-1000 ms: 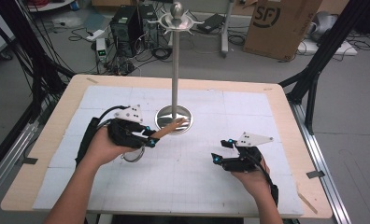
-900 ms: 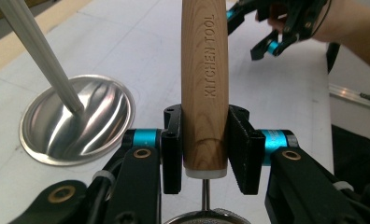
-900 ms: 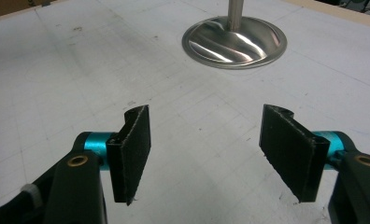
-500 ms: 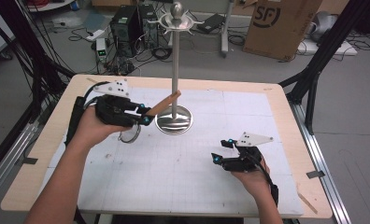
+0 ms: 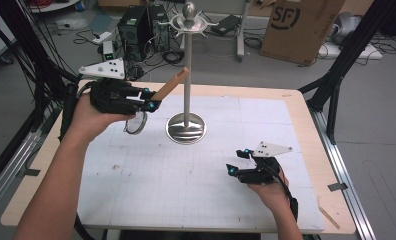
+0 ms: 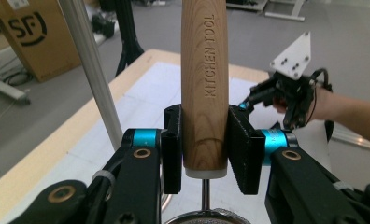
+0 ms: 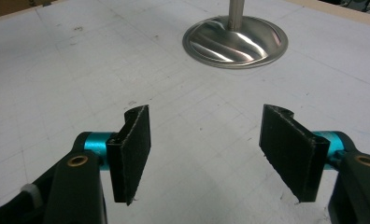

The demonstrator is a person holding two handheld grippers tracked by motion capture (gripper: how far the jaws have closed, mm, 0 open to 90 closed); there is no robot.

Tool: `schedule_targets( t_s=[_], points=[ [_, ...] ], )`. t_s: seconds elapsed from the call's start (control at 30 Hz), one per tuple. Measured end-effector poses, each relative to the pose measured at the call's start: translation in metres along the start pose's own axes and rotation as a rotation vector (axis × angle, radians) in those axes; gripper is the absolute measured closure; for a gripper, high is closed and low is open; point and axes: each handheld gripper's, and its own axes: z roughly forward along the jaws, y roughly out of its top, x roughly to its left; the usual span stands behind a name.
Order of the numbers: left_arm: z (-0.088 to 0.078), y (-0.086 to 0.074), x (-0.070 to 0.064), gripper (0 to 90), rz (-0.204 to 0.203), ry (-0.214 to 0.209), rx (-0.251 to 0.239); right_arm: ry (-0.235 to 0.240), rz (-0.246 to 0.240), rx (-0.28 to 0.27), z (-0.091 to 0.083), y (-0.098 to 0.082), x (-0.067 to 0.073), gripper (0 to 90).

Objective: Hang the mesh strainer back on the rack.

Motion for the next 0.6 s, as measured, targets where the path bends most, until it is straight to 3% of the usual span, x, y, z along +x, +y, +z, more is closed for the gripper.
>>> schedule_targets(
  t_s=[0.6],
  points=[
    [-0.02, 0.036, 0.012, 68.7, 0.009, 0.12, -0.07, 0.007, 0.002, -0.001, 0.001, 0.0, 0.0, 33.5]
  ],
)
